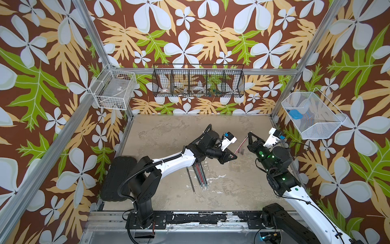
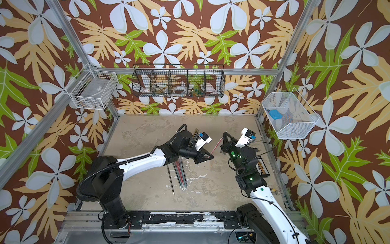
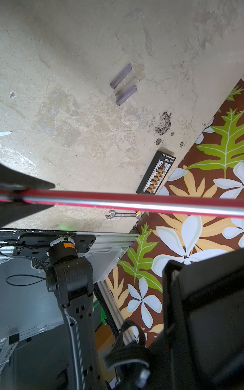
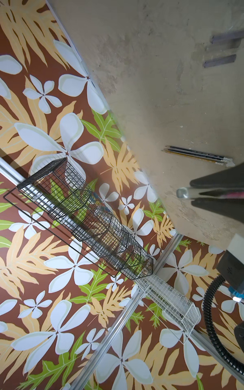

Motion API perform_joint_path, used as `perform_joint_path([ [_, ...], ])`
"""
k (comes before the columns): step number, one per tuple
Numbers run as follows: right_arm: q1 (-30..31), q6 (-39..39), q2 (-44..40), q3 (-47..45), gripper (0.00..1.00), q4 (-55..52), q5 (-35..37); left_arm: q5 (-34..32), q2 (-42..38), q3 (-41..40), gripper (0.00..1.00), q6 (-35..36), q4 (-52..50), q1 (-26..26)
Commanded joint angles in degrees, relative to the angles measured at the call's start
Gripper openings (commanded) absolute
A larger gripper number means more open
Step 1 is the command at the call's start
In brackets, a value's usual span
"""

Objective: Remove the protective cover of the pencils
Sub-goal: Pick up the pencil from the center of the board.

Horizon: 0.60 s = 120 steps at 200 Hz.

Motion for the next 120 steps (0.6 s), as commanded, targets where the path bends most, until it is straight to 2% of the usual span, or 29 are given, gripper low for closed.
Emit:
perform_joint_path([
  [1,0.09,-2.64,0.74,1.21,0.04,-2.05,0.19,-3.11,0.73,1.38,0.0,0.33,-3.61,-0.06],
  [19,0.1,-8.26,2.72,4.44,0.28,-9.38,0.12,-5.95,1.08,2.4,0.0,1.19,-6.04,-0.03],
  [35,0.09,-12.83,4.93,7.02,0.54,-16.79,0.31,-8.7,2.25,4.2,0.0,3.04,-9.75,-0.05],
  [42,-0.06,-14.5,5.37,7.04,0.59,-18.69,-0.32,-10.04,3.16,5.33,0.0,3.98,-11.88,-0.04],
  [61,-1.22,-16.91,4.39,3.91,0.66,-20.04,-5.55,-13.8,6.15,8.82,0.0,5.54,-17.37,-0.03],
  [95,-6.99,-15.94,-2.25,-4.95,0.66,-16.92,-17.58,-14.84,9.11,11.6,0.0,7.09,-21.52,0.0],
  [120,-11.42,-15.73,-4.62,-6.41,0.65,-17.47,-23.27,-17.03,10.58,13.09,0.0,7.75,-23.81,-0.11],
])
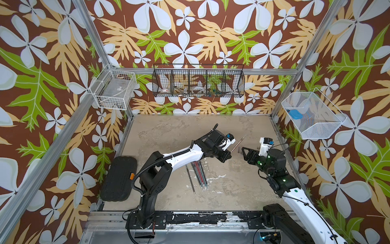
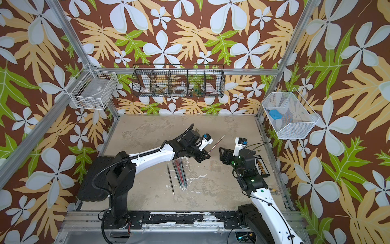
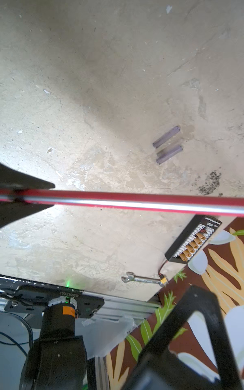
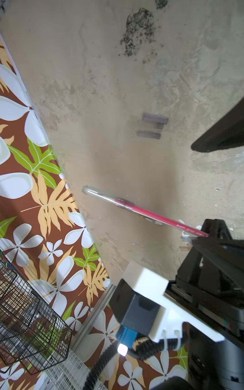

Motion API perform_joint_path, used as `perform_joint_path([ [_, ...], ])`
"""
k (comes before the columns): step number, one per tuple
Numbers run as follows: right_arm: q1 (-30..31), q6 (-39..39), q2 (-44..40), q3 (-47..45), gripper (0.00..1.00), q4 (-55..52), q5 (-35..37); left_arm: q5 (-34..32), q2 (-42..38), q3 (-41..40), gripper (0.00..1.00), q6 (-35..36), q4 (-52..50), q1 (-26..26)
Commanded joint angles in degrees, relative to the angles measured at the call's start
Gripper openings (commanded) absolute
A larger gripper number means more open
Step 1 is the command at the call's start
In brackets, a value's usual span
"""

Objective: Remove the protective cover of the pencils
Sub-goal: Pick up the pencil from the center of the board, then remove the protective sleeve from the pencil.

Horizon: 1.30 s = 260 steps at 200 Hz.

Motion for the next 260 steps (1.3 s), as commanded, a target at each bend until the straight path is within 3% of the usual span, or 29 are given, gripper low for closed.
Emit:
perform_joint_path([
  [1,-2.85,-0.91,-1.36,-0.74,0.65,0.78,-8.7,-2.86,1.02,1.5,0.0,1.94,-3.83,0.06],
  [39,-12.98,1.3,-0.02,-2.48,0.64,2.68,-19.19,-1.74,1.44,2.3,0.0,2.13,-4.78,-0.23],
  [56,-14.55,3.92,0.13,-3.68,0.63,6.29,-21.61,-1.5,1.17,2.3,0.0,2.3,-4.79,-0.83],
  [88,-14.56,6.14,-1.19,-3.76,0.63,10.28,-20.97,-0.31,1.47,2.44,0.0,2.36,-4.81,-1.56],
  [121,-14.59,8.4,0.1,-2.78,0.56,13.31,-21.07,0.08,1.34,2.45,0.0,2.43,-4.78,-2.05],
  [151,-14.63,9.2,3.92,-1.22,0.47,14.44,-20.11,0.75,1.2,2.44,0.0,2.61,-4.86,-2.14],
  [220,-14.62,9.24,16.68,7.56,0.46,11.52,-25.36,0.71,0.81,2.45,0.0,2.61,-4.95,-2.35],
  [260,-14.62,10.46,18.09,6.37,0.43,11.95,-26.26,-2.54,0.64,2.59,0.0,2.01,-5.46,-2.38],
])
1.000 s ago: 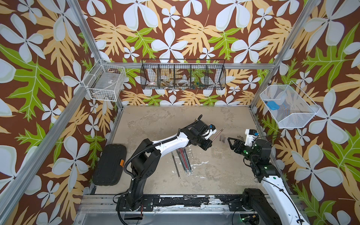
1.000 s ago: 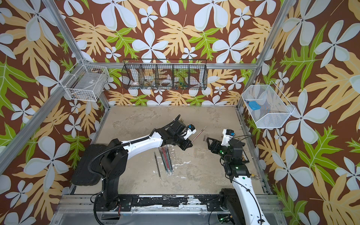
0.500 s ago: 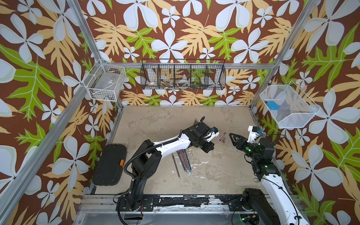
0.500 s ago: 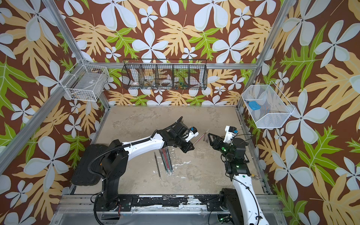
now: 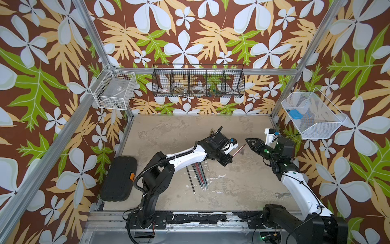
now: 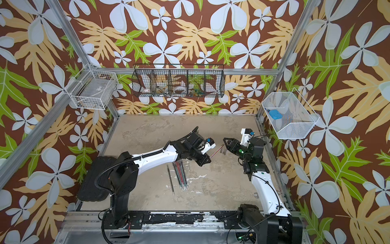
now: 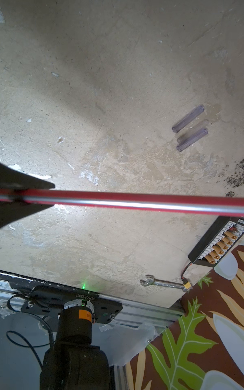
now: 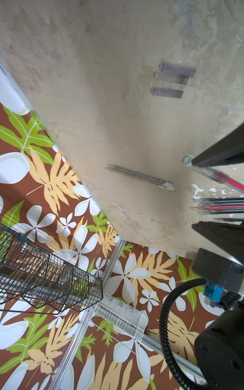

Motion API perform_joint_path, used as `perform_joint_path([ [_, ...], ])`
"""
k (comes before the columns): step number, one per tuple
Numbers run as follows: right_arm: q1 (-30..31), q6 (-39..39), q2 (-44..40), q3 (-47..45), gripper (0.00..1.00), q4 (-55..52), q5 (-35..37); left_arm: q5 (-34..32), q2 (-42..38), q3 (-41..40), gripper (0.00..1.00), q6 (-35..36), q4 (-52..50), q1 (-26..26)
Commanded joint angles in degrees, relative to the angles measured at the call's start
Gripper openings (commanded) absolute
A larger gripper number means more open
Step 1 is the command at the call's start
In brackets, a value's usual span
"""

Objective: Remove the protective cover of the pencils
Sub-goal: Remove the protective sleeve from the pencil.

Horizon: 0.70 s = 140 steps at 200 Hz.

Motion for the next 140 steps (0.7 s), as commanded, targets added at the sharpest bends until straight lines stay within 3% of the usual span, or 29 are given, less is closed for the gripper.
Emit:
perform_joint_path([
  [1,-0.02,0.26,0.02,-0.27,0.43,-0.19,-1.49,-1.91,-0.54,0.55,0.0,-0.03,-0.55,-0.08],
  [66,-0.02,0.33,3.04,-1.26,0.41,1.94,-3.13,-0.51,-0.65,0.65,0.0,-0.13,-0.57,-0.07],
  [140,-0.03,3.3,7.3,-1.01,0.3,8.31,-6.44,0.0,-1.43,0.59,0.0,-0.39,-0.62,-0.15],
])
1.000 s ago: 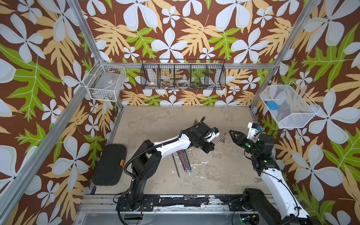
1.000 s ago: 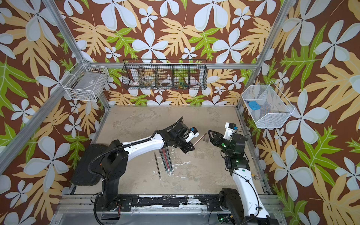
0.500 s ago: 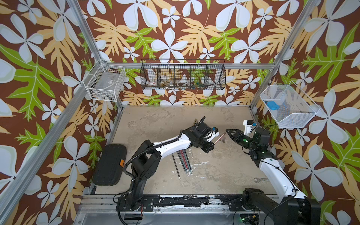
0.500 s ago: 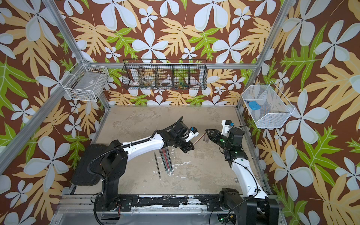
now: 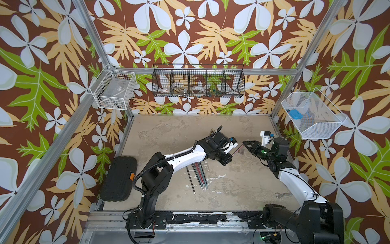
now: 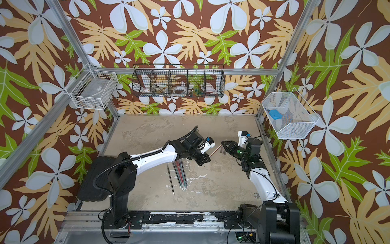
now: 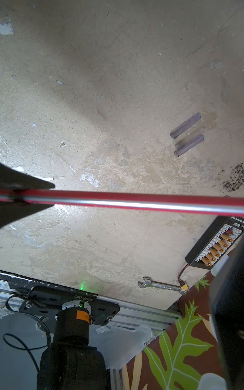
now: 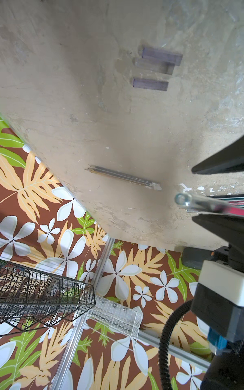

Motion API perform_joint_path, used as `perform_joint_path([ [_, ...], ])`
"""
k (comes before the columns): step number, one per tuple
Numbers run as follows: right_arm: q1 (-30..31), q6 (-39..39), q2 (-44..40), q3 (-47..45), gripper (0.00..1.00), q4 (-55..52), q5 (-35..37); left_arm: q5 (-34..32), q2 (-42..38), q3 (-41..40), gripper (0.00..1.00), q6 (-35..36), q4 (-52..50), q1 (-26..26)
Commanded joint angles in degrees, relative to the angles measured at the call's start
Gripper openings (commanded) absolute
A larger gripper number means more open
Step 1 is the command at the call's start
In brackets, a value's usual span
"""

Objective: Remove the protective cover of the pencils
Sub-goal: Remove the protective sleeve from the pencil.

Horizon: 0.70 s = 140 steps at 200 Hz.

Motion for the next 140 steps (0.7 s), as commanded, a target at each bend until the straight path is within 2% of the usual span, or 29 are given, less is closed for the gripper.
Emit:
perform_joint_path([
  [1,0.02,1.47,1.07,0.3,0.3,4.08,-2.18,0.46,-0.66,0.43,0.0,0.03,0.11,-0.15],
  [10,0.01,1.67,1.47,0.45,0.29,4.35,-2.57,0.37,-0.67,0.4,0.0,0.02,0.14,-0.17],
  [21,0.02,1.74,1.75,0.57,0.21,4.68,-2.76,0.45,-0.8,0.37,0.0,0.03,0.15,-0.1],
  [34,-0.04,1.84,1.7,0.75,0.0,4.72,-2.7,0.21,-0.76,0.38,0.0,-0.05,0.19,-0.14],
  [140,-3.5,1.23,2.67,1.63,0.0,5.61,-2.26,-0.16,-0.62,0.37,0.0,0.02,0.2,-0.13],
])
